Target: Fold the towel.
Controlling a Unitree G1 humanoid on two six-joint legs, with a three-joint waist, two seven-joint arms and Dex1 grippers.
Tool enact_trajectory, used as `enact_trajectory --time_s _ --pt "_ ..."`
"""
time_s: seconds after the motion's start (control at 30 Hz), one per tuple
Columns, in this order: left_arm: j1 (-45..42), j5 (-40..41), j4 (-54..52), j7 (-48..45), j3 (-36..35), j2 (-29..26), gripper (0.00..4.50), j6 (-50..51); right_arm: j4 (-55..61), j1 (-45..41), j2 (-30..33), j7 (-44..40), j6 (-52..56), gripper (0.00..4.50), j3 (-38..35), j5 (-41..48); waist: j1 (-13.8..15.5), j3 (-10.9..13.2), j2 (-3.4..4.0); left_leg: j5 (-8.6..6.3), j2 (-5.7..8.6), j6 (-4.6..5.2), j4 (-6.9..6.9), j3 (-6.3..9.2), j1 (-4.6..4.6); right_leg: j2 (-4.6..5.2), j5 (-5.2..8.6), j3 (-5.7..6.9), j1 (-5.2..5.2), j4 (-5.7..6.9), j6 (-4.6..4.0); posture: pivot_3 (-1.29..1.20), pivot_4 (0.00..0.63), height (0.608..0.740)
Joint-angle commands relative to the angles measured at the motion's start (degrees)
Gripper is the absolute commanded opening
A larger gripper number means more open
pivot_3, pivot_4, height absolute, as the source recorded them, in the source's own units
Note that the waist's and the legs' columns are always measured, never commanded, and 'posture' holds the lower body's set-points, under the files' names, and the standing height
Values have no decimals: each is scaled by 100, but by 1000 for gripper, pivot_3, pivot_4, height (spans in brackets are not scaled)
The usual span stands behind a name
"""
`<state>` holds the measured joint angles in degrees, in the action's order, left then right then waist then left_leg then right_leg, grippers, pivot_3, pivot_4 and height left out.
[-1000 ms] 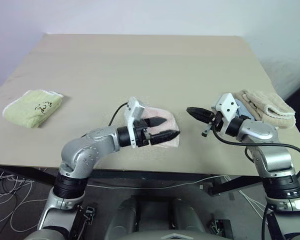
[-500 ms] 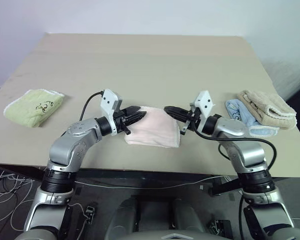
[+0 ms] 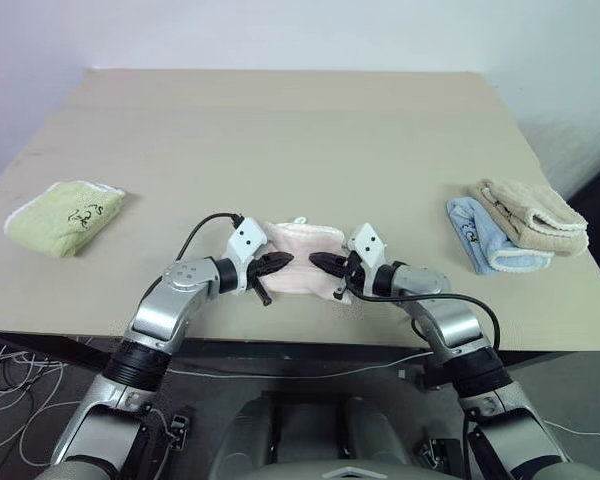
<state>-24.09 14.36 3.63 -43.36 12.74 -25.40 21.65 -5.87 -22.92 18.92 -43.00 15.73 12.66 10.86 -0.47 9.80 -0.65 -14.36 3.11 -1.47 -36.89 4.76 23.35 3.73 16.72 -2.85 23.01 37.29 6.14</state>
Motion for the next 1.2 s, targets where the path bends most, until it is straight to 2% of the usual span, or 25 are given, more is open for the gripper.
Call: enact_trajectory --time_s 0.03,0.17,0.3,0.33,0.43,0.57,0.77,0.8,1.07,1.2 --pt "45 236 -18 2 -285 209 34 63 172 95 53 43 -113 0 -126 -34 3 0 1 0 0 0 0 2 0 1 0 1 -1 0 0 0 150 740" --pt "-160 1565 -415 342 -1611 556 34 877 676 92 223 -16 -26 0 -447 211 -15 3 -3 0 0 0 -5 3 8 2 0 2 8 4 1 0 150 740" --pt "-182 2638 -557 675 -2621 472 34 1863 1024 100 422 -25 57 0 -696 336 -50 4 -4 0 -4 0 -8 3 15 -2 0 0 20 14 1 0 150 740" --pt "-144 2784 -506 750 -2784 399 189 2117 1073 93 465 -19 69 0 -742 336 -55 3 -3 0 -4 0 -8 2 14 -2 0 -1 19 14 1 0 150 740" --pt "-60 3376 -321 969 -3240 319 888 2899 1149 75 555 -16 59 0 -805 273 -51 4 -3 0 -4 0 -8 2 13 -4 0 -1 19 16 1 0 150 740" --pt "216 3897 -321 1039 -3384 269 2299 3742 1215 23 584 4 86 0 -877 285 -27 4 -4 0 -2 0 -10 2 13 -2 0 -1 18 17 1 0 150 740" --pt "313 4323 -85 1386 -3530 388 4353 4478 1324 24 606 15 116 0 -910 288 -33 4 -4 0 -2 -1 -10 2 13 -1 0 -1 19 18 1 0 150 740" --pt "291 4385 -66 1445 -3528 430 4468 4586 1345 35 611 21 116 0 -916 285 -37 4 -3 0 -2 -1 -10 2 13 -1 0 -1 19 18 1 0 150 740" --pt "341 4092 1 1720 -2828 511 4468 5152 1484 100 673 79 156 0 -1024 302 -23 1 -1 1 -2 -3 -9 1 12 0 0 -3 18 18 1 0 150 740" --pt "210 4269 47 1877 -2861 734 4468 5432 1497 117 713 104 157 0 -1069 300 16 -2 1 1 5 -2 -10 1 9 6 0 -2 11 14 1 0 150 740"
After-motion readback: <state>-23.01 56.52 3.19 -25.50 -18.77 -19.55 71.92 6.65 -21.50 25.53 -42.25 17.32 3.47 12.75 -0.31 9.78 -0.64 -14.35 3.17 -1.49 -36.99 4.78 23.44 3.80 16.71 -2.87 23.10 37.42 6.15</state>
